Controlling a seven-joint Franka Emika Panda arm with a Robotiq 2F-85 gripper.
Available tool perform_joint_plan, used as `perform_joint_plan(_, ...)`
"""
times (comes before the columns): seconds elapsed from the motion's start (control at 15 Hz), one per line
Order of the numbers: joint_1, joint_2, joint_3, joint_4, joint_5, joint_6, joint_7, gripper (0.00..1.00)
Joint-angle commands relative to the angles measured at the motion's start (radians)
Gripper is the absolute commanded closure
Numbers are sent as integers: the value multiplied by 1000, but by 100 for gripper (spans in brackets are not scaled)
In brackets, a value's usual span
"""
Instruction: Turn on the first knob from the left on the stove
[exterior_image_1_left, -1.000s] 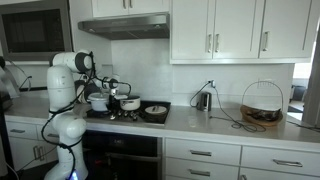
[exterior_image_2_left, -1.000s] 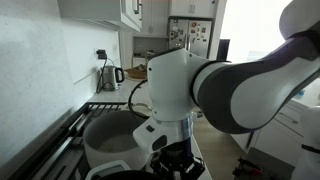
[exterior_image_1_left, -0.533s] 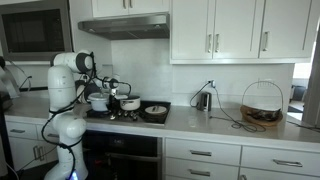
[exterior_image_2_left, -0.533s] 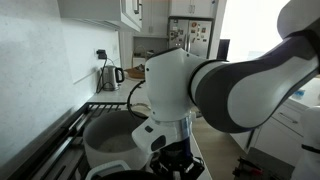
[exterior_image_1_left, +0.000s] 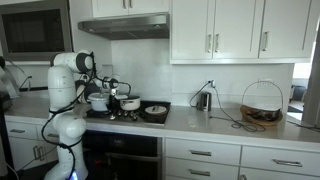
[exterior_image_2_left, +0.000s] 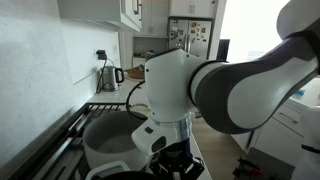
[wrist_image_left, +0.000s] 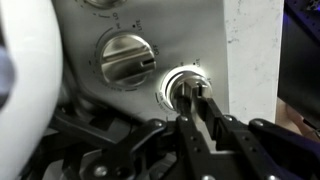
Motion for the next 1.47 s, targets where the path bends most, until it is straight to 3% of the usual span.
perform_joint_plan(0.0,-1,21,14,26,18,-54,-157,95)
perform_joint_plan(0.67,2,64,24,72,-3,-159,-576,95)
perform_joint_plan(1.4,3,81,37,99,-59,-199,-683,95)
